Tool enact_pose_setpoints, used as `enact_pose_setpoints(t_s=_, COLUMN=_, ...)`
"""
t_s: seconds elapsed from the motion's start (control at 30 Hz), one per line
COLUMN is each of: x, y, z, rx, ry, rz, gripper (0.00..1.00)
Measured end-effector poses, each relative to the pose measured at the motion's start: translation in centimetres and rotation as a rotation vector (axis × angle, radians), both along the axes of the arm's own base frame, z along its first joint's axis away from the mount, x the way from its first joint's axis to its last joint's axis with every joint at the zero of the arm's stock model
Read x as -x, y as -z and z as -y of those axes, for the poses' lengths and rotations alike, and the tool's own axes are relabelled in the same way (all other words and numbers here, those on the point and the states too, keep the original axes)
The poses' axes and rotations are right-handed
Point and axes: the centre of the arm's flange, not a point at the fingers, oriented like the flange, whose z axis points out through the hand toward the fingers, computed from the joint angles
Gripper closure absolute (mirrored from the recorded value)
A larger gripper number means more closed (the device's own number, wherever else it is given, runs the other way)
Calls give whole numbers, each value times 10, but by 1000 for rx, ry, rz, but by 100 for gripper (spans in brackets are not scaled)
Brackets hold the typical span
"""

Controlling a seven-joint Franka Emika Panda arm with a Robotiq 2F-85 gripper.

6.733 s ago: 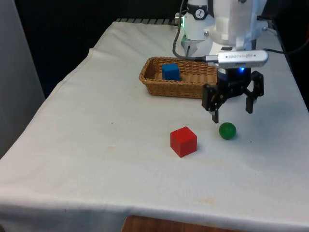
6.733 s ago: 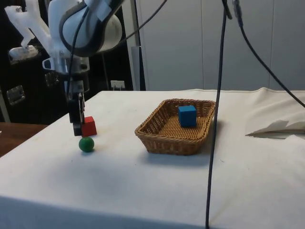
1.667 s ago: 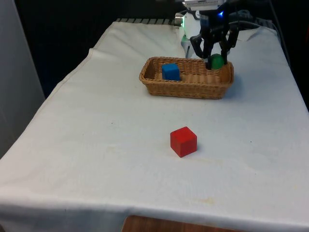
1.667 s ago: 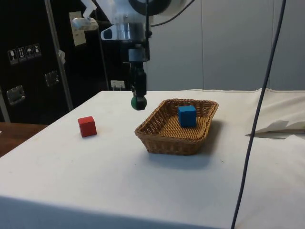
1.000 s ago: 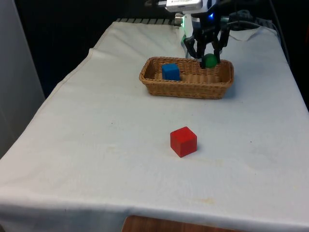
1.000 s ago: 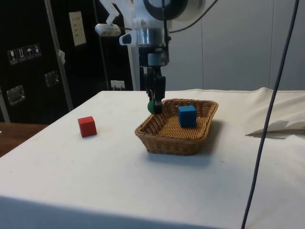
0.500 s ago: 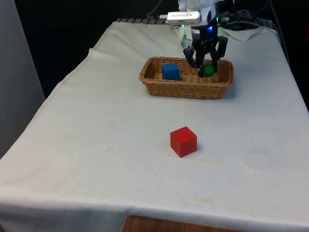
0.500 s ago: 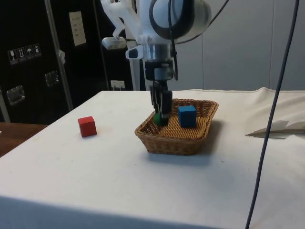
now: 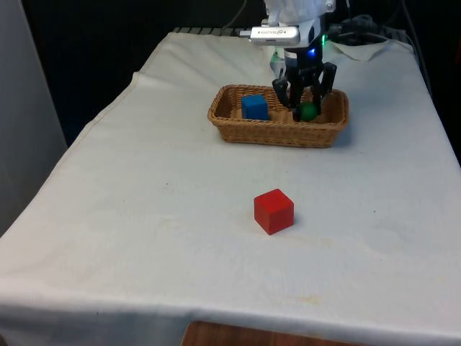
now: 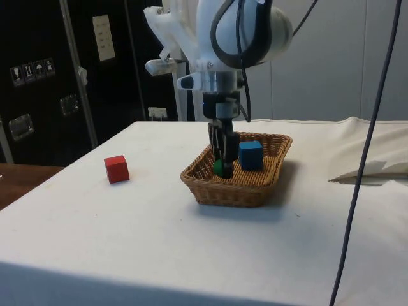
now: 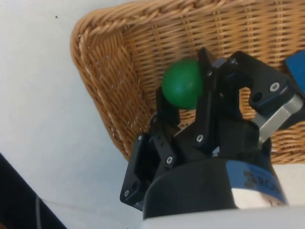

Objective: Place all non-red objects into the basket.

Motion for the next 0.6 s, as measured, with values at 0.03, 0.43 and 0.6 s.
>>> enact_pose_setpoints(t_s=0.03, x=0, y=1, z=0, rx=1, ry=0, rz=0, gripper=100)
enact_pose_setpoints(t_s=0.43, x=0, y=6, z=0, rx=5, ry=0, rz=0, gripper=46)
enact_pose_setpoints(t_s=0.6, x=-1, y=5, z=0, rx=4, ry=0, rz=0, gripper=0)
